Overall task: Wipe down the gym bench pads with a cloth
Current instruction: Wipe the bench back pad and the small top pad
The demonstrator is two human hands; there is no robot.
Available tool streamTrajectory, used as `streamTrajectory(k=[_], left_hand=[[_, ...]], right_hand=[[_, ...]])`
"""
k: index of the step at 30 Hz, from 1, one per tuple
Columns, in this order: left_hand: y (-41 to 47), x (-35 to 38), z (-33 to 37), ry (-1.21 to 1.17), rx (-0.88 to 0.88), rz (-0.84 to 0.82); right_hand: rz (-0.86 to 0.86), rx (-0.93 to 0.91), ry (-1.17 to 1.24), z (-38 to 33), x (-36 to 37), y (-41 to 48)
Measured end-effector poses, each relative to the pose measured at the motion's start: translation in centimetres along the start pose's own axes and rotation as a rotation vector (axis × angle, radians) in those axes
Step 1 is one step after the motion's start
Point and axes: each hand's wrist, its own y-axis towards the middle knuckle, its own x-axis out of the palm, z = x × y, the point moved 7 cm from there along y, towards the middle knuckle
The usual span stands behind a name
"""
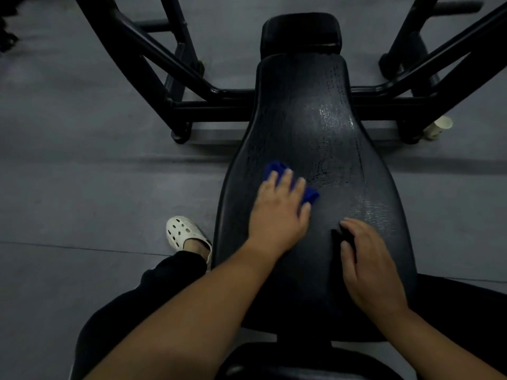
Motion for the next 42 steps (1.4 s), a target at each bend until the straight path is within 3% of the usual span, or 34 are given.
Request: streamTrajectory(k=[2, 4, 8, 11, 13, 16, 18, 20, 23, 25, 28, 30, 34, 35, 37, 40, 42], left_hand=[[-2.8, 0.9, 2.6, 0.034, 0.319, -0.073], [-3.0, 0.7, 0.4, 0.071, 0.422, -0.066], [1.8, 0.1, -2.6, 0.035, -0.054, -0.07], [1.7, 0.2, 2.8, -0.228, 0.166, -0.153], [1.3, -1.0, 2.3, -0.363, 0.214, -0.149], [2.0, -1.2, -2.5, -0.174, 0.049, -0.025], [1.7, -0.7, -3.7, 0.0, 0.031, -0.014], [1.8, 0.0, -3.7, 0.013, 0.044, -0.025], [1.7, -0.2, -3.6, -0.032, 0.056, -0.009], [1.7, -0.3, -3.7, -0.04, 0.049, 0.009], [1.8, -0.1, -3.7, -0.047, 0.023, 0.048], [1.8, -0.1, -3.8, -0.075, 0.021, 0.062], [1.6, -0.1, -4.0, -0.084, 0.01, 0.078], [1.6, -0.2, -3.9, -0.072, 0.007, 0.079], [1.5, -0.2, -3.7, -0.049, -0.002, 0.07], [1.6, 0.0, -3.6, -0.029, 0.003, 0.067], [1.5, 0.1, -3.7, -0.03, 0.001, 0.055]], right_hand=[[-0.004, 0.021, 0.041, 0.1, -0.1, 0.1], [-0.01, 0.042, 0.061, 0.1, -0.2, 0.3], [-0.004, 0.045, 0.058, 0.0, -0.2, 1.3], [0.033, 0.029, 0.051, -1.0, -0.5, 3.7], [0.038, 0.023, 0.0, -1.9, -0.3, 5.8], [-0.08, 0.001, -0.158, -3.4, 2.6, 8.6], [-0.177, -0.002, -0.279, -4.5, 5.2, 9.4], [-0.238, -0.022, -0.325, -4.5, 6.2, 9.0], [-0.358, -0.213, -0.397, -2.8, 4.4, 7.8], [-0.313, -0.15, -0.427, 0.2, 2.3, 10.2], [-0.157, 0.125, -0.434, 1.9, 2.6, 15.5], [-0.17, 0.068, -0.364, -0.8, 4.7, 15.0], [-0.424, -0.311, -0.278, -1.9, 3.4, 7.9], [-0.413, -0.321, -0.303, -0.3, 2.5, 8.1], [-0.332, -0.166, -0.35, 2.2, 1.3, 11.0], [-0.197, 0.04, -0.354, 0.9, 3.2, 14.8], [-0.287, -0.074, -0.314, -2.2, 5.2, 12.7]])
